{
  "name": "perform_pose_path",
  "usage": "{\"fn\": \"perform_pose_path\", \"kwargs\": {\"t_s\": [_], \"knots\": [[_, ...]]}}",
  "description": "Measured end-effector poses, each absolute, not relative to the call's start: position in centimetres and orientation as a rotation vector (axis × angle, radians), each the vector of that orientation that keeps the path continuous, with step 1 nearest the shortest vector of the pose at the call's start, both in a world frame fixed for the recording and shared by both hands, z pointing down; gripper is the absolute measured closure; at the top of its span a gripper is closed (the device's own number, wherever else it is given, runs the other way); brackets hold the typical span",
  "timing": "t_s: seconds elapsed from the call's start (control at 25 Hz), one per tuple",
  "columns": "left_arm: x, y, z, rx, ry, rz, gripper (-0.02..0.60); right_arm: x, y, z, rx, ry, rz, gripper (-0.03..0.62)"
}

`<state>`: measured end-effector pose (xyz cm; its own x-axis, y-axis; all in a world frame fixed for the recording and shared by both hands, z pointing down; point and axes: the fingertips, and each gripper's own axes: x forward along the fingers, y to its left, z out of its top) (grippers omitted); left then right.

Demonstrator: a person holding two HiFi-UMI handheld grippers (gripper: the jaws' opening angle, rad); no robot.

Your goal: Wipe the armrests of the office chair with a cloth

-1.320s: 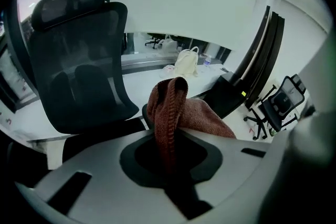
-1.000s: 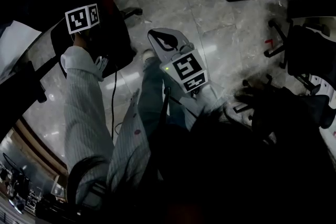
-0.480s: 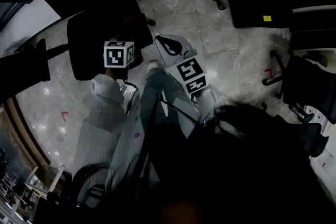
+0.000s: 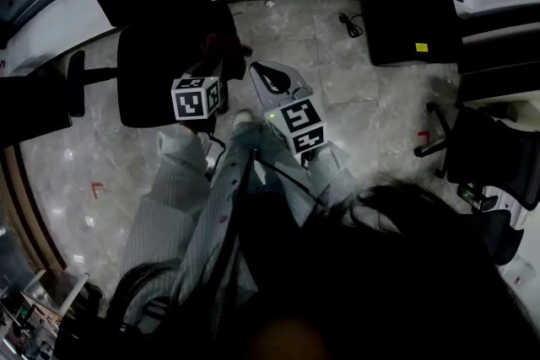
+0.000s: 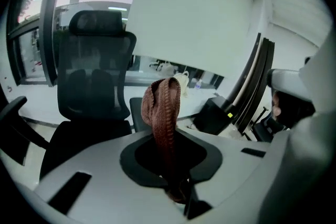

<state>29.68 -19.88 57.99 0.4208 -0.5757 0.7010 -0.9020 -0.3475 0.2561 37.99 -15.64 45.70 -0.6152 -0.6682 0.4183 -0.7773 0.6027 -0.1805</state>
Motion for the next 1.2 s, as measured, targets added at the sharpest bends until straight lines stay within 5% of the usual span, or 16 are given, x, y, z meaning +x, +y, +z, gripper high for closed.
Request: {"fn": "perform_pose_path", "kwargs": {"t_s": [0.48, 1.2], "knots": [[33.4, -17.6, 29.4, 2.502, -1.555, 0.070, 0.540, 42.3, -15.8, 27.5, 1.424, -2.735, 0.171, 0.592], [33.0, -16.5, 25.1, 2.563, -1.642, 0.017, 0.540, 42.7, -15.0, 25.1, 1.411, -2.758, 0.101, 0.594]]}}
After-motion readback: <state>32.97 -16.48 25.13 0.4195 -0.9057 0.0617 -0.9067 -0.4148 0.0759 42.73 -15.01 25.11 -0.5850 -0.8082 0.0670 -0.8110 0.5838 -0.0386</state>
